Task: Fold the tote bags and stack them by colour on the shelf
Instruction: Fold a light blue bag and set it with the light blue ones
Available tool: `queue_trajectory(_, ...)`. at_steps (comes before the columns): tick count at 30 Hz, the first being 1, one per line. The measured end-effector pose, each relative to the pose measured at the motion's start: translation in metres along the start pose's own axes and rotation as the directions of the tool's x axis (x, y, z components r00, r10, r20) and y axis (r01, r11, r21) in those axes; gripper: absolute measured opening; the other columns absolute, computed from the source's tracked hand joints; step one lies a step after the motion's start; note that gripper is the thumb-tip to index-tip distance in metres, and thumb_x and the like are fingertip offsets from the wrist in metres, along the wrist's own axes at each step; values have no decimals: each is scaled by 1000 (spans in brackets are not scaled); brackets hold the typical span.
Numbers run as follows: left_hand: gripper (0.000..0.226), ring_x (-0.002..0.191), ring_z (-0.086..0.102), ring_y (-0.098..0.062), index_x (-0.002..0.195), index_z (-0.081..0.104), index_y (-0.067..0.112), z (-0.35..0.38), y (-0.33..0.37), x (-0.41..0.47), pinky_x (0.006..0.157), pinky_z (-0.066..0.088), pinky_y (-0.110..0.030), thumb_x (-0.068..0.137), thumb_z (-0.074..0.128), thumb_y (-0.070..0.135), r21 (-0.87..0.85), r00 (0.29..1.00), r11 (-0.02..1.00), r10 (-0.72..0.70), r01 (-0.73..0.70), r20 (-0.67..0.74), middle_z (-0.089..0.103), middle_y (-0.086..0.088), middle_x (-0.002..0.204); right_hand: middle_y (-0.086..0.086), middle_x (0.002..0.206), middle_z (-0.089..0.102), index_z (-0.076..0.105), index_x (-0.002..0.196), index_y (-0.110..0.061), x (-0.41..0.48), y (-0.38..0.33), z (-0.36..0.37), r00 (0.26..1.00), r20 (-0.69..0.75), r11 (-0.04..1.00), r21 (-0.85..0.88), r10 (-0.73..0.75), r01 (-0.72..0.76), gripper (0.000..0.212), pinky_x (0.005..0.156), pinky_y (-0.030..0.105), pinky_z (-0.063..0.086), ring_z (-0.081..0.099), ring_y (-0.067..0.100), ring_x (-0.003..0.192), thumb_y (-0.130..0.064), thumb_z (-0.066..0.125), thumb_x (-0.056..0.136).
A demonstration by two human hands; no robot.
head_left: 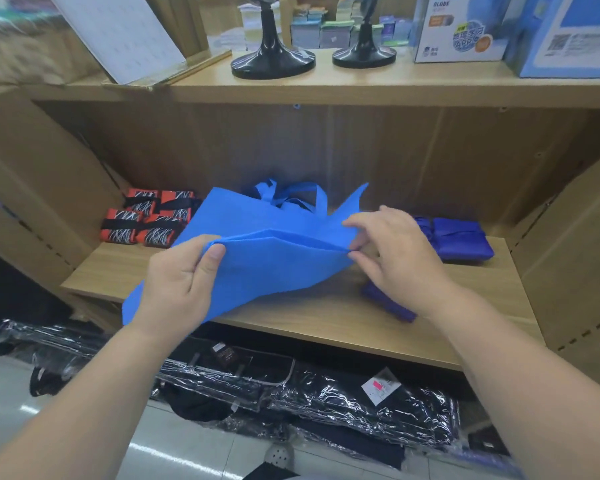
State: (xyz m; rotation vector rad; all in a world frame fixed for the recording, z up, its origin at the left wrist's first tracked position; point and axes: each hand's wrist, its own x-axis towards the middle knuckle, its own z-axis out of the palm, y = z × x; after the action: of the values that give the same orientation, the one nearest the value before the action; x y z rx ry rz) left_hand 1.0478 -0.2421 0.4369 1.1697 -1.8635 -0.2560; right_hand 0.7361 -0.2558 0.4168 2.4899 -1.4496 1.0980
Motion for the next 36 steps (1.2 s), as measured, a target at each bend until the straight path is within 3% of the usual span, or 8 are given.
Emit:
queue_trajectory(2,60,84,61,-7,100,74,2,10,4,-8,80,43,-9,106,34,47,107,984,978,176,-177,14,71,7,86,-4,84,69,66,123,-19,-4,14,2,999,21,979,-198,49,-44,40,89,43,43,58,27,90,-9,71,84)
queue_trajectory(6,33,87,69,-20,110,64,21,55,10,-26,74,54,-34,107,39,42,206,837,815,500,-542,222,76,-1,102,4,94,71,76,100,-13,-19,22,8,981,-63,969,-159,183,-191,23,84,39,46,59,30,94,-9,59,85)
queue_trajectory(11,51,69,67,-26,96,70,17,106,4,-47,55,54,-38,108,32,49,260,813,809,391,-527,432,69,1,82,-3,107,73,74,107,-15,-46,-15,9,923,338,931,241,183,-273,43,94,22,44,61,10,103,-45,44,100)
queue_trajectory(16,45,88,72,-22,100,72,20,118,-2,-64,71,59,-34,92,47,56,334,785,802,247,-495,569,74,1,102,-2,158,42,44,150,-33,-80,-15,27,641,704,934,-87,305,-348,111,120,31,27,35,15,147,-92,-8,72)
queue_trajectory(23,82,110,69,-28,123,69,22,78,-49,-90,90,58,-48,46,96,31,560,788,776,-139,-289,599,68,-5,128,12,166,21,38,154,-25,-75,-14,35,576,666,879,-387,474,-277,71,122,34,17,16,29,154,-69,32,99)
queue_trajectory(29,68,147,35,-23,150,46,32,42,-87,-94,120,28,-47,88,72,42,535,770,835,-257,-127,584,35,6,161,0,155,42,56,141,-22,-83,-22,53,746,625,972,-182,231,-148,79,115,36,30,37,24,142,-77,39,86)
queue_trajectory(33,67,152,23,-17,154,36,36,33,-97,-83,121,26,-39,94,60,55,441,728,890,-225,-118,648,22,12,165,-4,166,24,40,153,-33,-84,-21,67,680,696,973,-152,230,-173,107,124,37,14,20,20,153,-91,50,63)
queue_trajectory(36,67,152,19,-7,154,35,38,23,-111,-70,122,23,-32,95,67,33,369,686,926,-214,-85,696,19,21,163,-9,167,14,34,155,-37,-83,-10,73,697,673,968,-145,248,-204,90,127,34,3,12,15,156,-66,71,77)
